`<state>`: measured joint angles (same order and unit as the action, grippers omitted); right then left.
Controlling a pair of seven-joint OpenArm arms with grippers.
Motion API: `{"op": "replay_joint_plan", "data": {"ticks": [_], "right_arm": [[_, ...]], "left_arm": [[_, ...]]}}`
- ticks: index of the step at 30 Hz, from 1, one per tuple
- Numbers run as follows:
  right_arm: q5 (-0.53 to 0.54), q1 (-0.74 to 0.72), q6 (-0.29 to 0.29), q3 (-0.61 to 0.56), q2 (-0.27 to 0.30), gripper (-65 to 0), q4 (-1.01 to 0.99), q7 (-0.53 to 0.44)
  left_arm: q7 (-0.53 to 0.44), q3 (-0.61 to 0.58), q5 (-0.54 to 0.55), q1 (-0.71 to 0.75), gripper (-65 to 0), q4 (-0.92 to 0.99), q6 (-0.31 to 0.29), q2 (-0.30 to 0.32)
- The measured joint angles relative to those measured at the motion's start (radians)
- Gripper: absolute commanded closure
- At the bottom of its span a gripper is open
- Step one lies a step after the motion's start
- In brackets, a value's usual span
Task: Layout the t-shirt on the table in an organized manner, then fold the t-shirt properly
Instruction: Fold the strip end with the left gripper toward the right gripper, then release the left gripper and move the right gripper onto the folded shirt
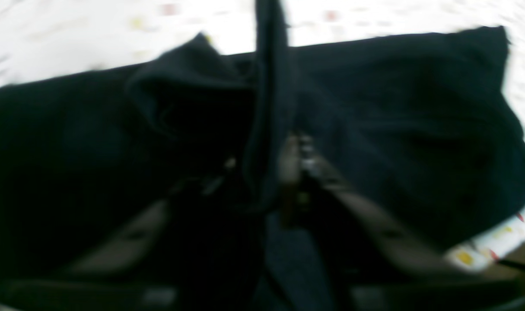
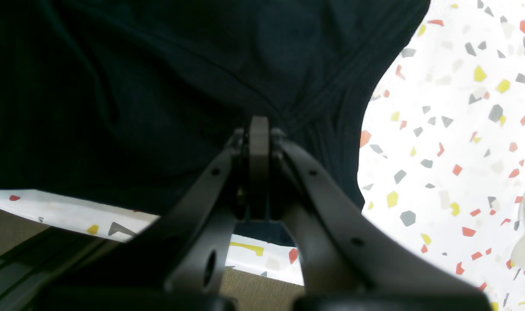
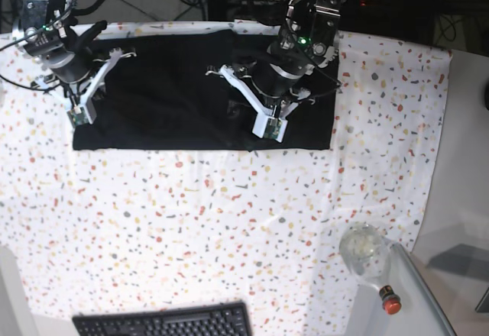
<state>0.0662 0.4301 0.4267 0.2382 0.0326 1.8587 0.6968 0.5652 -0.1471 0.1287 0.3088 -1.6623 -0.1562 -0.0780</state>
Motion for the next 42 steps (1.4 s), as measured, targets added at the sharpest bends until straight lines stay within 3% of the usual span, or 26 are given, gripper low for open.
{"op": "replay_joint_plan", "data": {"ticks": [3, 6, 12, 15, 17, 19, 20, 21, 24, 25, 31, 34, 35, 38, 42], "right_arm": [[0.0, 0.0, 0.0, 0.0, 0.0, 0.0, 0.0, 0.001], [0.0, 0.0, 0.0, 0.0, 0.0, 0.0, 0.0, 0.002], [0.0, 0.001, 0.0, 0.0, 0.0, 0.0, 0.0, 0.003], [0.0, 0.001, 0.0, 0.0, 0.0, 0.0, 0.0, 0.003], [0.0, 0.003, 0.0, 0.0, 0.0, 0.0, 0.0, 0.003], [-0.002, 0.005, 0.0, 0.0, 0.001, 0.0, 0.005, 0.006], [-0.004, 0.006, 0.0, -0.002, 0.0, 0.0, 0.014, 0.008], [-0.003, 0.006, 0.0, -0.006, 0.0, 0.0, 0.019, 0.007], [0.002, 0.005, 0.0, -0.009, -0.008, 0.0, 0.04, 0.006], [0.0, 0.006, 0.0, -0.01, -0.009, 0.0, 0.048, 0.006], [-0.007, -0.011, 0.0, -0.124, -0.025, 0.0, 0.064, 0.011], [0.001, -0.063, 0.0, -0.23, -0.027, 0.0, 0.063, 0.01], [0.002, -0.083, 0.0, -0.262, -0.027, -4.1, 0.063, 0.006], [-0.008, -0.122, 0.0, -0.35, -0.037, -26.0, 0.06, 0.013], [0.005, -0.196, 0.001, -0.376, -0.087, -43.2, -0.031, 0.005]], "left_arm": [[-0.001, -0.02, 0.0, -0.008, -43.9, 0.016, 0.001, 0.0], [0.0, -0.047, -0.002, -0.027, -53.0, 0.061, 0.002, 0.0], [0.004, -0.081, 0.024, -0.025, -55.0, 0.049, 0.002, 0.001], [0.0, -0.045, 0.124, 0.006, -54.8, -0.04, 0.001, 0.012], [-0.005, -0.005, 0.193, 0.028, -54.5, -0.109, -0.006, 0.053], [-0.009, 0.052, 0.222, 0.055, -48.5, -0.154, -0.003, 0.106], [-0.008, 0.084, 0.24, 0.071, -41.8, -0.162, 0.004, 0.139], [-0.008, 0.114, 0.249, 0.084, -34.4, -0.162, 0.004, 0.169], [0.003, 0.222, 0.278, 0.13, -3.0, -0.153, -0.001, 0.22], [0.001, 0.263, 0.292, 0.14, 0.0, -0.143, 0.0, 0.225], [-0.006, 0.57, 0.291, 0.182, 0.0, -0.046, -0.002, 0.237], [-0.005, 0.698, 0.293, 0.203, 0.0, -0.016, -0.069, 0.23], [-0.004, 0.732, 0.293, 0.206, 0.0, -0.008, -0.091, 0.227], [-0.008, 0.837, 0.299, 0.206, 0.0, 0.034, -0.12, 0.208], [-0.005, 0.941, 0.291, 0.231, 0.0, 0.078, -0.111, 0.2]]}}
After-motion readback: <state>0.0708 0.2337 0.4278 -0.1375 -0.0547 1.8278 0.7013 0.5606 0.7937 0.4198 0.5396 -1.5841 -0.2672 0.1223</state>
